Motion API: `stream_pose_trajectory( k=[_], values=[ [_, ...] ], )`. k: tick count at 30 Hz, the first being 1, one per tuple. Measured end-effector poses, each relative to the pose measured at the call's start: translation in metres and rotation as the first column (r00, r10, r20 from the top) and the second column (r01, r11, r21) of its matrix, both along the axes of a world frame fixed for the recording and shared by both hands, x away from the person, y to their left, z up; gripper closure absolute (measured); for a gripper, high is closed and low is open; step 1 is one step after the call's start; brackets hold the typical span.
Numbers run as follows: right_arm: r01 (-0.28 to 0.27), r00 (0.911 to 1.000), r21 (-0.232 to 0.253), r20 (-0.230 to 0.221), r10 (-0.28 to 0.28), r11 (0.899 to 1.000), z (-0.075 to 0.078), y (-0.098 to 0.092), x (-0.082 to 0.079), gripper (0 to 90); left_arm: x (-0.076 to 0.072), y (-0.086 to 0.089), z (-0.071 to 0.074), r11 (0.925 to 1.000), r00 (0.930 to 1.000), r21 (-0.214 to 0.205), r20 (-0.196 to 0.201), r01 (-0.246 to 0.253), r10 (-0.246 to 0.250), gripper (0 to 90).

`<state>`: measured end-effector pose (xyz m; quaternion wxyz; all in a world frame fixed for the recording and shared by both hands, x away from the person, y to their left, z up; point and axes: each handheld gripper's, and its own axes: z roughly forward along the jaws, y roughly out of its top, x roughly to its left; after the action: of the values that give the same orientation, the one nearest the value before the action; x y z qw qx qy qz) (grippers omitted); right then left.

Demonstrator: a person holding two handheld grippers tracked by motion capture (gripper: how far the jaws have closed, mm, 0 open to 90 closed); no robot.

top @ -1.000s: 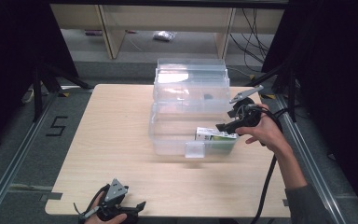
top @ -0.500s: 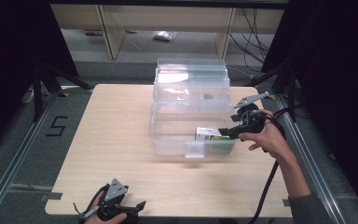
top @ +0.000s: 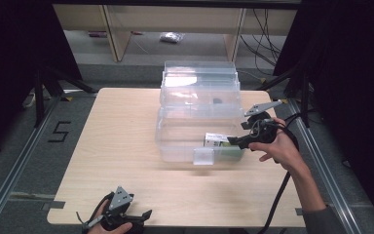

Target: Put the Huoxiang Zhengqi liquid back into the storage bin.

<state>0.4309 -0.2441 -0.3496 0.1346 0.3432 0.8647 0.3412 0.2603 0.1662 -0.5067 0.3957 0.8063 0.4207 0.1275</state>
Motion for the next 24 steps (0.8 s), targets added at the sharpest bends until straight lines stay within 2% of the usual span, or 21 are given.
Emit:
stream_pose_trajectory(
  k=[3, 4, 5, 7, 9, 10, 15, 17, 18, 19, 20, 21, 22, 23, 24],
  values=[
    [0.004, 0.9999, 0.011, -0.016, -0.004, 1.0, 0.001, 0.001, -0.003, 22.3, 0.0, 0.0, 0.0, 1.0, 1.0, 0.001, -0.001, -0.002, 0.002, 15.1],
    [0.001, 0.9999, 0.012, 0.012, -0.001, 1.0, -0.001, 0.001, -0.003, 22.3, 0.0, 0.0, 0.0, 1.0, 1.0, 0.001, -0.001, -0.002, 0.002, 15.1],
    [-0.002, 1.0, -0.003, 0.0, 0.002, 1.0, 0.001, 0.001, -0.004, 22.3, 0.0, 0.0, 0.0, 1.0, 1.0, 0.001, -0.001, -0.003, 0.003, 15.1],
    [0.0, 0.9999, 0.019, 0.011, 0.0, 1.0, -0.002, 0.002, -0.005, 22.2, 0.0, 0.0, 0.0, 1.0, 1.0, 0.0, 0.0, -0.003, 0.003, 15.1],
    [-0.028, 0.9996, 0.011, 0.009, 0.028, 1.0, -0.001, 0.002, -0.006, 22.2, 0.0, 0.0, 0.0, 1.0, 1.0, 0.0, 0.001, -0.003, 0.003, 15.1],
    [-0.009, 0.9999, 0.026, 0.01, 0.009, 1.0, -0.001, 0.003, -0.009, 22.2, 0.0, 0.0, 0.0, 1.0, 1.0, 0.0, 0.001, -0.003, 0.003, 15.1],
    [-0.027, 0.9996, 0.018, 0.007, 0.026, 0.999, 0.0, 0.003, -0.011, 21.9, 0.0, 0.0, 0.0, 1.0, 1.0, -0.001, 0.001, -0.001, 0.001, 15.1],
    [0.003, 1.0, 0.039, -0.002, -0.003, 0.999, -0.001, 0.005, -0.014, 21.8, 0.0, 0.0, 0.0, 1.0, 1.0, -0.002, 0.001, -0.002, 0.002, 15.1],
    [-0.015, 0.9999, 0.031, -0.005, 0.015, 0.999, -0.001, 0.004, -0.014, 21.7, 0.0, 0.0, 0.0, 1.0, 1.0, -0.002, 0.001, -0.001, 0.001, 15.1],
    [0.002, 0.9998, 0.035, -0.018, -0.001, 0.999, -0.001, 0.005, -0.016, 21.5, 0.0, 0.0, 0.0, 1.0, 1.0, -0.001, 0.002, -0.003, 0.003, 15.1],
    [-0.03, 0.9993, 0.037, 0.024, 0.029, 0.999, -0.004, 0.005, -0.014, 21.5, 0.0, 0.0, 0.0, 1.0, 1.0, -0.001, 0.002, -0.002, 0.002, 15.1],
    [-0.026, 0.9996, 0.021, 0.004, 0.026, 0.999, -0.002, 0.004, -0.016, 21.5, 0.0, 0.0, 0.0, 1.0, 1.0, -0.001, 0.002, -0.002, 0.002, 15.1],
    [-0.012, 0.9999, 0.04, 0.01, 0.012, 0.999, -0.004, 0.006, -0.018, 21.5, 0.0, 0.0, 0.0, 1.0, 1.0, -0.001, 0.002, -0.002, 0.002, 15.1],
    [-0.036, 0.9992, 0.02, 0.017, 0.036, 0.999, -0.004, 0.004, -0.018, 21.4, 0.0, 0.0, 0.0, 1.0, 1.0, -0.001, 0.002, -0.002, 0.002, 15.1],
    [-0.011, 0.9999, 0.04, 0.005, 0.011, 0.999, -0.005, 0.006, -0.02, 21.5, 0.0, 0.0, 0.0, 1.0, 1.0, -0.001, 0.002, -0.002, 0.002, 15.1]
  ],
)
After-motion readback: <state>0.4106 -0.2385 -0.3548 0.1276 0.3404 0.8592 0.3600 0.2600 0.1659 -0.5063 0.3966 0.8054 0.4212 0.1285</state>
